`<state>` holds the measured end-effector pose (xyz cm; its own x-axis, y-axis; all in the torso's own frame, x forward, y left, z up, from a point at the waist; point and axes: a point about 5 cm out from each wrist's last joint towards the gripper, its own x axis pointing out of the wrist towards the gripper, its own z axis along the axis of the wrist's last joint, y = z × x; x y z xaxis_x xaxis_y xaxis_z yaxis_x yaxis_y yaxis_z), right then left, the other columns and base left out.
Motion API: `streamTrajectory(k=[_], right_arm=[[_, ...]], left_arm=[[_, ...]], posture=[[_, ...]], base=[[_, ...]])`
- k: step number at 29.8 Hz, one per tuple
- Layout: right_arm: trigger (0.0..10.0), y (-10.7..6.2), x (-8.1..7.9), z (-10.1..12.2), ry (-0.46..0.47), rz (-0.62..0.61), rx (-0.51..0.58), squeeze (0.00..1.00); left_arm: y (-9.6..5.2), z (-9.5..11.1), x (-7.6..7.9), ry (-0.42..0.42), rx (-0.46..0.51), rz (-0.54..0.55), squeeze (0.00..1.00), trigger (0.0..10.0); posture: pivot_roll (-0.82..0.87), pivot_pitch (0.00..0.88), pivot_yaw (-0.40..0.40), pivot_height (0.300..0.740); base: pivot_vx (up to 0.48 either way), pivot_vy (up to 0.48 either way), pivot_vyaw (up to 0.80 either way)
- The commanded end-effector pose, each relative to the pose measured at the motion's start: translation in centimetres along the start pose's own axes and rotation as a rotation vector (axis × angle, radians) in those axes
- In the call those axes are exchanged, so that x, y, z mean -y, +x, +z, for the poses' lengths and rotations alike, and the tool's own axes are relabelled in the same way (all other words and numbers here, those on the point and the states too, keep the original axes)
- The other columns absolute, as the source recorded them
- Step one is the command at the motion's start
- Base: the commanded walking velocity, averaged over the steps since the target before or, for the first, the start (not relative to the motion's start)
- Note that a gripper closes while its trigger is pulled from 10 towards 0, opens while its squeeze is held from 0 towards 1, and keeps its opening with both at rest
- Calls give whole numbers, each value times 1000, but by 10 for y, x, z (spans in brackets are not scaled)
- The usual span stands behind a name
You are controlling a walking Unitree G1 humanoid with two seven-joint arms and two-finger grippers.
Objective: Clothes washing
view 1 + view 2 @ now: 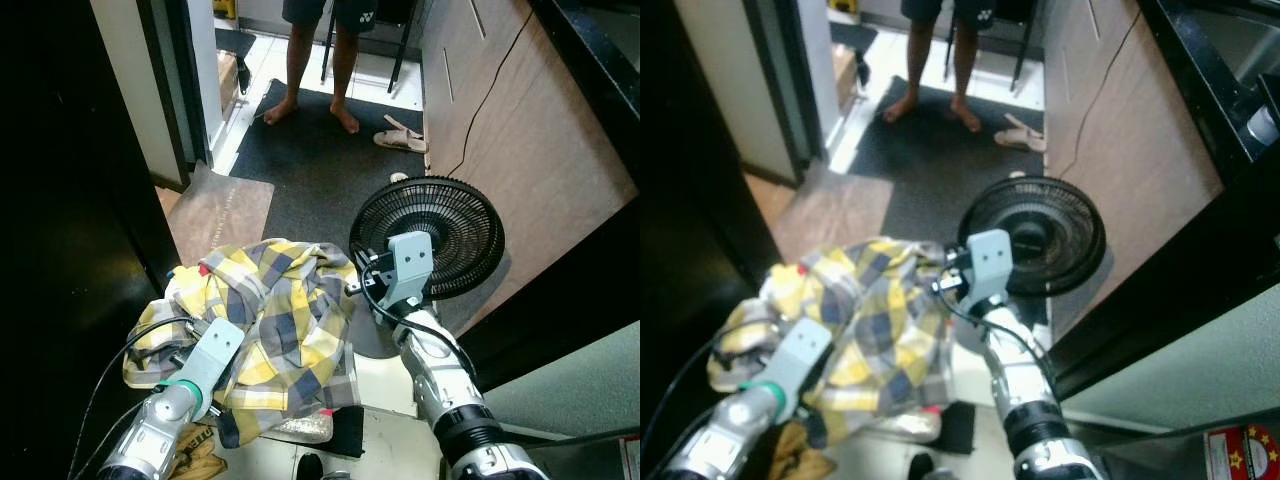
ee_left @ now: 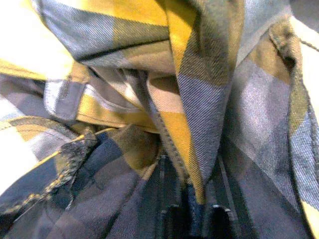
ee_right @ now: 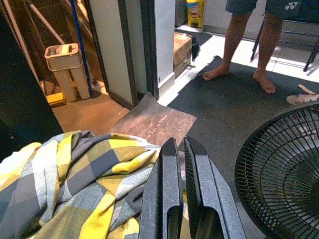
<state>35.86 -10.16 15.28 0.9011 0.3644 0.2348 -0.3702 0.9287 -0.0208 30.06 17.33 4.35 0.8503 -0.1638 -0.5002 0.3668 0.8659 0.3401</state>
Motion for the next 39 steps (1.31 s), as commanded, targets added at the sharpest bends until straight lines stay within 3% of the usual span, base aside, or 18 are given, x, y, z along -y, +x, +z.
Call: streamTrajectory(k=[1, 6, 9, 11, 12, 13, 14, 15, 16, 18, 19, 21, 23, 27, 30, 31, 35, 39], right_arm=[[10000, -4, 3, -3, 11, -21, -1, 0], [10000, -3, 5, 1, 11, -28, 22, 0], [10000, -3, 5, 4, 11, -28, 31, 0], [10000, 0, 6, 14, 17, -32, 74, 0], [10000, 0, 6, 14, 17, -32, 74, 0], [10000, 2, 6, 24, 26, -34, 110, 0], [10000, 2, 6, 24, 26, -34, 110, 0], [10000, 5, 6, 35, 38, -36, 152, 0], [10000, 8, 6, 48, 50, -36, 200, 0], [10000, 8, 6, 48, 50, -36, 200, 0], [10000, 12, 7, 72, 70, -38, 278, 0], [10000, 12, 7, 72, 70, -38, 278, 0], [10000, 16, 9, 92, 86, -44, 342, 0], [10000, 18, 13, 108, 100, -54, 393, 0], [10000, 18, 13, 108, 100, -54, 393, 0], [10000, 18, 16, 115, 102, -61, 416, 0], [10000, 17, 18, 119, 101, -68, 433, 0], [10000, 1, 26, 120, 75, -111, 442, 0]], left_arm=[[-6, -13, 17, -33, -36, -62, 0, 0], [-22, 20, 10, -86, 135, -39, 0, 0], [-26, 29, 7, -94, 178, -30, 0, 0], [-39, 63, -1, -112, 337, -3, 0, 0], [-39, 63, -1, -112, 337, -3, 0, 0], [-48, 90, -8, -135, 447, 19, 0, 0], [-48, 90, -8, -135, 447, 19, 0, 0], [-60, 120, -16, -169, 567, 42, 0, 1333], [-74, 152, -23, -213, 684, 54, 0, 10000], [-74, 152, -23, -213, 684, 54, 0, 10000], [-98, 200, -31, -247, 841, 36, 0, 10000], [-98, 200, -31, -247, 841, 36, 0, 10000], [-115, 236, -37, -289, 938, 3, 0, 10000], [-131, 265, -43, -322, 1028, -37, 0, 10000], [-131, 265, -43, -322, 1028, -37, 0, 10000], [-143, 279, -45, -364, 1107, -87, 0, 10000], [-149, 282, -46, -347, 1137, -103, 0, 10000], [-151, 248, -49, -389, 1088, -62, 0, 10000]], posture=[[92, 229, -53, 731], [94, 208, -52, 731], [95, 199, -52, 731], [102, 171, -52, 731], [102, 171, -52, 731], [104, 163, -52, 731], [104, 163, -52, 731], [109, 142, -51, 731], [110, 136, -51, 731], [110, 136, -51, 731], [111, 114, -48, 731], [111, 114, -48, 731], [110, 86, -44, 731], [116, 62, -43, 731], [116, 62, -43, 731], [112, 49, -37, 731], [110, 41, -33, 731], [101, 0, -24, 731]], base=[[0, 0, 0], [0, 0, 0], [0, 0, 0], [0, 0, 0], [0, 0, 0], [0, 0, 0], [0, 0, 0], [0, 0, 0], [0, 0, 0], [0, 0, 0], [0, 0, 0], [0, 0, 0], [0, 0, 0], [0, 0, 0], [0, 0, 0], [0, 0, 0], [0, 0, 0], [0, 0, 0]])
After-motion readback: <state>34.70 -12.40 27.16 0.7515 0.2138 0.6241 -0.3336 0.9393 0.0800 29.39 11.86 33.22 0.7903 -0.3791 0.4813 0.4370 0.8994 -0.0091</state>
